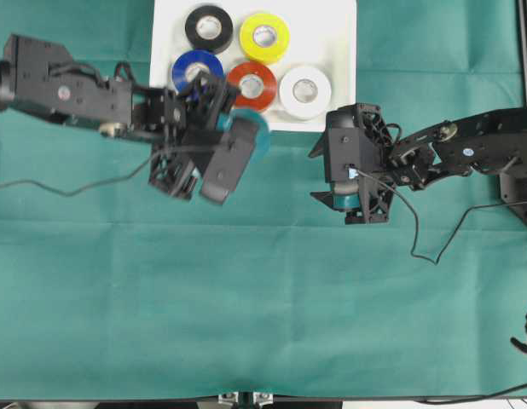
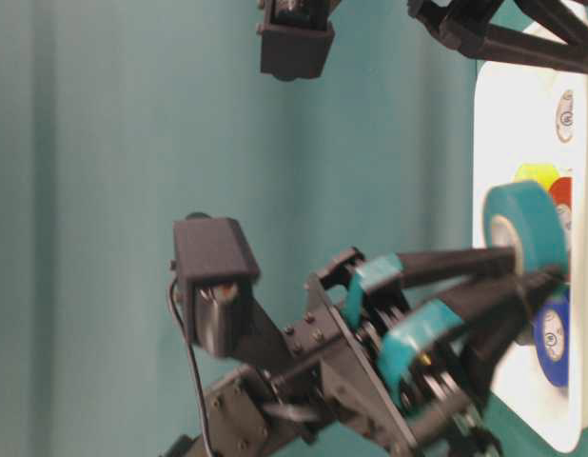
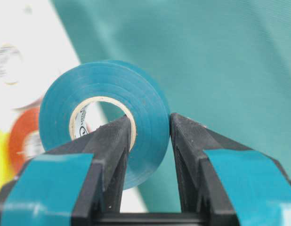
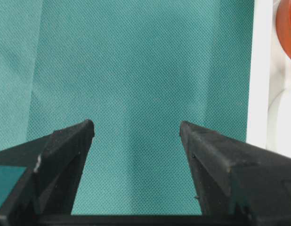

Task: Put the tape alternately from left to right into the white case.
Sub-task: 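Lift the teal roll and carry it into the tray's far corner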

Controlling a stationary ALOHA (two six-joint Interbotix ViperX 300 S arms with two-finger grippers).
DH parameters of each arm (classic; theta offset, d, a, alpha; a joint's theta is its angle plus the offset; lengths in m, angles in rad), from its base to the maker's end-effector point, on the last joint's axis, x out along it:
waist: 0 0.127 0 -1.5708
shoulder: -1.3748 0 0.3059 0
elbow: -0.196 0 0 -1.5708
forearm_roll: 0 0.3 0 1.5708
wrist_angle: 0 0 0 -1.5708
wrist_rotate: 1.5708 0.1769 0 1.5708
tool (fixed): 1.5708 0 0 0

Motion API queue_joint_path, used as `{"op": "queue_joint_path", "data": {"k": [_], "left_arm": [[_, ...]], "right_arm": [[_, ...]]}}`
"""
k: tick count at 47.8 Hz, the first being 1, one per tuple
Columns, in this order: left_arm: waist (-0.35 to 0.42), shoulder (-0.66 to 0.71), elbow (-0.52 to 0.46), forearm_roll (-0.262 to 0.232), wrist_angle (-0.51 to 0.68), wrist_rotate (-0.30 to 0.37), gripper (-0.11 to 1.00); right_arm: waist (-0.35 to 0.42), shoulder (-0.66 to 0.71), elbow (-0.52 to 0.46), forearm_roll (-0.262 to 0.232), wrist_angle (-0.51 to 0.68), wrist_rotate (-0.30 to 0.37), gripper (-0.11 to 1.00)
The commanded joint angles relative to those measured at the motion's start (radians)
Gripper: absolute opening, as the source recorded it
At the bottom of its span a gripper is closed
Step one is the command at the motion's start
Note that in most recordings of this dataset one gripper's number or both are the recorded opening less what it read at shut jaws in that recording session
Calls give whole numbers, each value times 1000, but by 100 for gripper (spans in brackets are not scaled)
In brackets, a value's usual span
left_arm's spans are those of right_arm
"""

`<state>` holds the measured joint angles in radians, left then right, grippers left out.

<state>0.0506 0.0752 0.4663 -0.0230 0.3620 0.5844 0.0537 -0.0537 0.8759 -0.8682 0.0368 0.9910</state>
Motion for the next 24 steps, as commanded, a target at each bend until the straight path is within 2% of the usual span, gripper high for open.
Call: {"op": "queue_joint_path", "data": {"k": [1,17,24], "left_arm": [[29,-6,-40,2,-21,6,-4],[121,87,-143,2,-43,123,-4],[143,127,-181,2,-64,140,-4]], "right_arm": [[2,-25,-9,2,-6,2,82],[3,-23,-11,2,-6,2,82],[2,-23,-9,2,-6,2,82]]}}
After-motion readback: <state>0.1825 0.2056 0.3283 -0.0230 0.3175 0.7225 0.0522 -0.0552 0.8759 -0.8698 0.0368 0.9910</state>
